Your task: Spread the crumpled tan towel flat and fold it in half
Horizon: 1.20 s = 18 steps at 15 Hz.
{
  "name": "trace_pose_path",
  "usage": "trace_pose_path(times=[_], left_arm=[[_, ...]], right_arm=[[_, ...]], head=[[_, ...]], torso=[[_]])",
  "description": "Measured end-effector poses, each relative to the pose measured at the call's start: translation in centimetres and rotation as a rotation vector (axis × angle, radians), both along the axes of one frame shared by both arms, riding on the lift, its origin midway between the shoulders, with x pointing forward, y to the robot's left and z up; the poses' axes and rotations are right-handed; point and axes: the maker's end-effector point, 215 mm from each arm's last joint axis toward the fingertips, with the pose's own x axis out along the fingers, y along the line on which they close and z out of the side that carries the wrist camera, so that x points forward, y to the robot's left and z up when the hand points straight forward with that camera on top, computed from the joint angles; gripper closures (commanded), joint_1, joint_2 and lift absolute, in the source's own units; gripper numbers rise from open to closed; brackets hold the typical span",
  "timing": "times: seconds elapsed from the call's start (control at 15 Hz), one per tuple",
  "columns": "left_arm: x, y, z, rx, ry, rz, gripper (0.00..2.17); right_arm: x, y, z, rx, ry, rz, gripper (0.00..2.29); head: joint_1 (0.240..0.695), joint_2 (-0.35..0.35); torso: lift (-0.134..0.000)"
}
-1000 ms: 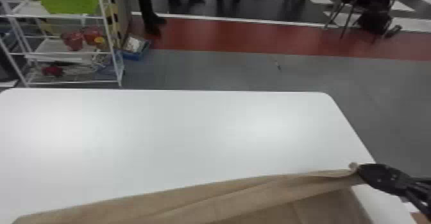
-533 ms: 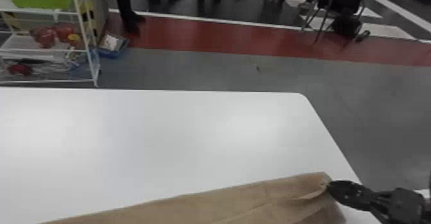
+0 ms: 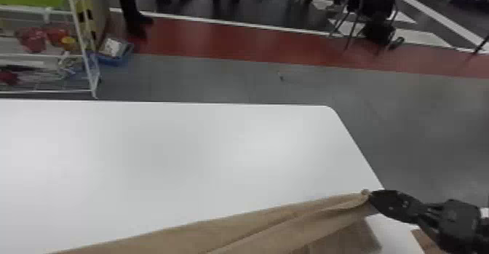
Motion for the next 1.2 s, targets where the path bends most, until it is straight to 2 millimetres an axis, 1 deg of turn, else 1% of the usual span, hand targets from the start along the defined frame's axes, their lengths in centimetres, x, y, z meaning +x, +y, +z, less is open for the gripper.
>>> trace_pose_path(times=[0.07,0.13,0.2,0.4,0.6,0.8,1.0,1.2], left_arm=[[-0.2,0.3,0.4,0.008,-0.002,0.001,0.94],[-0.5,0.5,0.7,0.015,0.000,0.000,0.94],[-0.8,0.5,0.7,0.018,0.005,0.000,0.94],[-1.8,-0.2,0.5,0.003,0.019,-0.018,0.94],[-2.4,-1.4,0.0,-0.020,0.033,-0.035,0.94],[-2.7,-2.5,-0.4,-0.033,0.045,-0.053,0.94],[-3.1,-2.8,-0.7,-0.029,0.061,-0.061,0.94],[-3.6,-2.4,-1.1,-0.017,0.090,-0.060,0.91]], right_arm=[[0.0,-0.4,1.0,-0.001,-0.012,-0.008,1.33],[-0.1,-0.6,1.6,-0.004,-0.017,-0.013,1.33],[-0.2,-0.8,1.7,-0.010,-0.016,-0.017,1.33],[-0.3,-1.1,0.7,-0.021,-0.001,-0.019,1.33],[-0.1,-0.5,-0.1,-0.029,0.009,-0.006,1.33],[0.3,0.0,-0.3,-0.030,0.010,0.001,1.33],[0.4,0.2,-0.4,-0.027,0.010,0.004,1.33],[0.3,0.5,-0.6,-0.024,0.013,0.008,1.33]], head=[[0.695,-0.287],[0.695,-0.289],[0.695,-0.297],[0.695,-0.322],[0.695,-0.340],[0.695,-0.350],[0.695,-0.350],[0.695,-0.349]], torso=[[-0.123],[-0.123],[-0.123],[-0.123],[-0.123],[-0.123],[-0.123],[-0.123]])
